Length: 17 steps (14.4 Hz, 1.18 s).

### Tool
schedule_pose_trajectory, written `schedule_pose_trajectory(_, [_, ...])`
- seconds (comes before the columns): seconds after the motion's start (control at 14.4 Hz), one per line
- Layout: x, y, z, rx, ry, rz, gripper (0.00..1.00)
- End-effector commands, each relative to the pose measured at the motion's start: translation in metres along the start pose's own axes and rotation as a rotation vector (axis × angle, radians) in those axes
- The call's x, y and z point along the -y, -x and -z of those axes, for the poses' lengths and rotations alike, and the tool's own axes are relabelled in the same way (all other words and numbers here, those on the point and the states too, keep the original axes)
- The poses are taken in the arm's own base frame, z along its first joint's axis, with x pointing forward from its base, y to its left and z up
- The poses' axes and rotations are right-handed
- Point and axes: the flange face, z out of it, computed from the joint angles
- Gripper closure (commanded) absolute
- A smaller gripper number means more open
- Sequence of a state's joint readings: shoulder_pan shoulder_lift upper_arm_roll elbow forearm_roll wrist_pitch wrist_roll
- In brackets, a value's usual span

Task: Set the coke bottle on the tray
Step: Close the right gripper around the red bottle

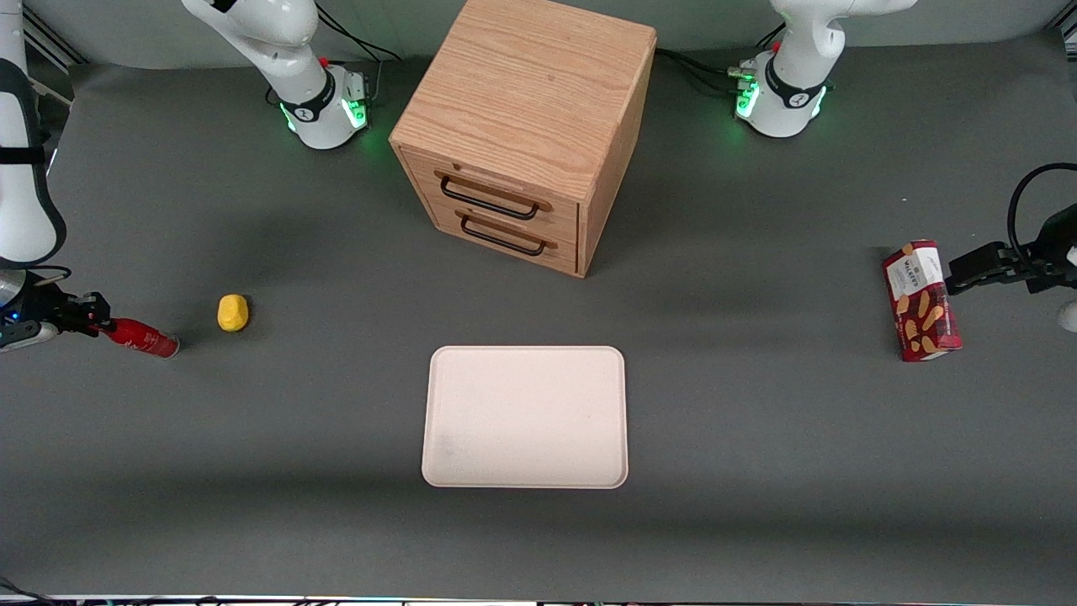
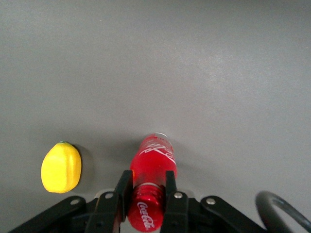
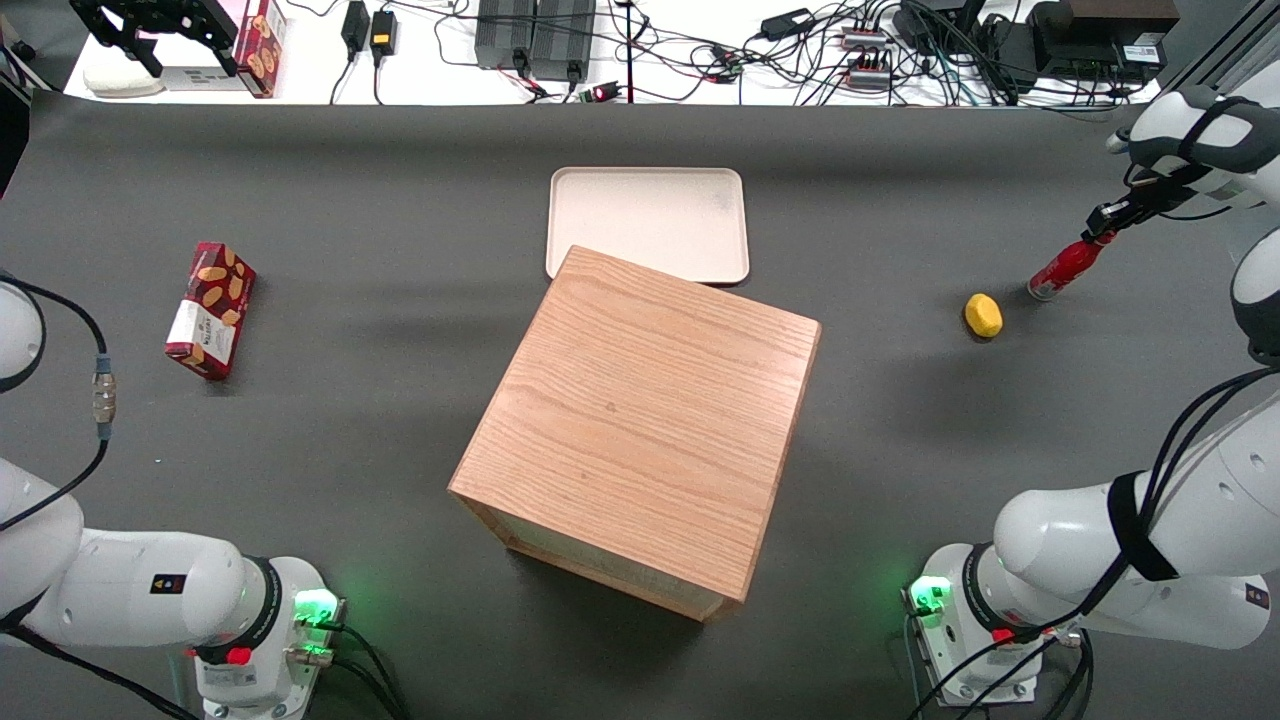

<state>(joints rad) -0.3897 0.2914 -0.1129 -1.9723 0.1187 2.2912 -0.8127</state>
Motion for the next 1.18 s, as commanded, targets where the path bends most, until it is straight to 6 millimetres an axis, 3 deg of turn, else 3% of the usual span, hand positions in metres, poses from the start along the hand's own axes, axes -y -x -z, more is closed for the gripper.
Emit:
schedule_pose_trajectory(0.0, [-0.004, -0.005, 0.022, -0.017, -0.01, 0.026, 1.0])
schedule_pose_trajectory(0.62, [-0.009, -0.037, 0.152, 0.037, -0.023, 0.084, 1.0])
schedule_pose_trajectory(0.97, [0.012, -0.043, 0.246, 0.046, 0.0, 0.124, 1.0])
schedule_pose_trajectory(1.11, [0.025, -0.046, 0.271, 0.052, 0.025, 0.145, 1.0])
